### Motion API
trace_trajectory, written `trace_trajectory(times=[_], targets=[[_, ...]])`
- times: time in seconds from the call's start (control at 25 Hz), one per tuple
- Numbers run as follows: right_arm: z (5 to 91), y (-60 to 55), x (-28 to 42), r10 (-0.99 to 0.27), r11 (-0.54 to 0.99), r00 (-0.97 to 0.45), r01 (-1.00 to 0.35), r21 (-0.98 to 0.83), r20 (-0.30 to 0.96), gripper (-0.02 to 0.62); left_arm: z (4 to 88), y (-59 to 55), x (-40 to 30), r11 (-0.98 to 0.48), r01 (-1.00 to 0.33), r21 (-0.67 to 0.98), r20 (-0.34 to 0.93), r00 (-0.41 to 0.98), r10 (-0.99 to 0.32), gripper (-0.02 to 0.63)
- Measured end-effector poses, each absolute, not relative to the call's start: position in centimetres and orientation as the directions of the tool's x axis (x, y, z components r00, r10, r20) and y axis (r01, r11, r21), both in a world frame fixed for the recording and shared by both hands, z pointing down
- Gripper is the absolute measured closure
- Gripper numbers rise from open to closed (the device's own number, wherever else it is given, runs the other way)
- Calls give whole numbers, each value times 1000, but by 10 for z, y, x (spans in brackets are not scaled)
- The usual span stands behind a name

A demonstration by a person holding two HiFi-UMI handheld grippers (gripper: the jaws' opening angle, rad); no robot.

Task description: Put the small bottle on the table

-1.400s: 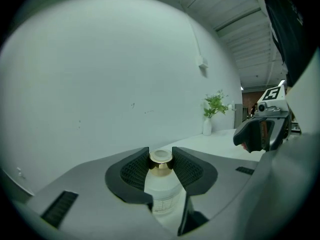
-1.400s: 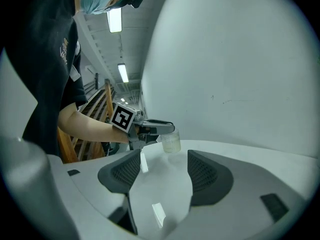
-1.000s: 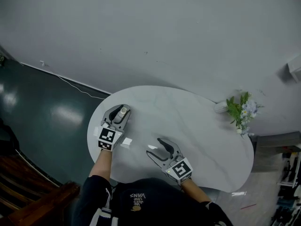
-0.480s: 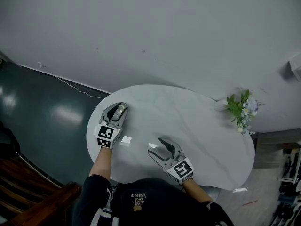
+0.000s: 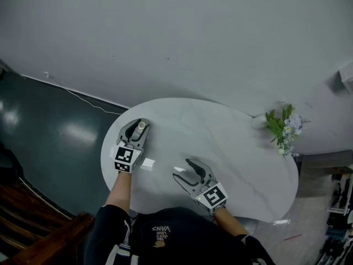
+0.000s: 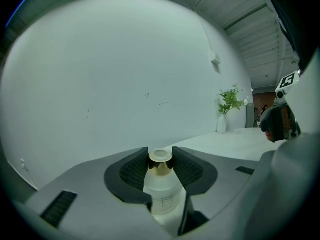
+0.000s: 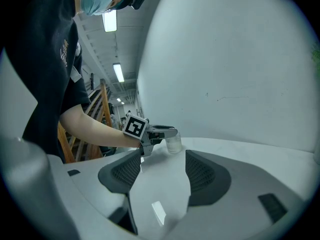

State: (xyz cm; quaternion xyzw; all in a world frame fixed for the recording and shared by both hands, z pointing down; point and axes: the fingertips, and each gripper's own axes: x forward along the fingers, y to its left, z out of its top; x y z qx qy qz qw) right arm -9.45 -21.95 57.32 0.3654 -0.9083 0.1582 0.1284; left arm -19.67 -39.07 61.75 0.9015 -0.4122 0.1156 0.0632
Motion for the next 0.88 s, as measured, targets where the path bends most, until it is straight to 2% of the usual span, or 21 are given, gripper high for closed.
trace_trajectory(times=[0.08, 0.24, 0.44, 0.88], targets=[[574, -217, -95, -622, 686, -707, -699, -201, 338, 327, 615, -389, -195, -659, -752, 19, 250, 642, -725, 444], [573, -217, -94, -628, 690, -710, -697, -194, 317, 327, 615, -383, -191, -668, -743, 32, 247, 654, -715, 361], [567, -218, -92, -637, 678, -701, -707, -200, 321, 328, 609, -374, -193, -663, -748, 30, 231, 650, -724, 329], [548, -213, -91, -644, 694, -711, -699, -174, 284, 328, 564, -337, -200, -642, -766, -24, 164, 631, -758, 325]])
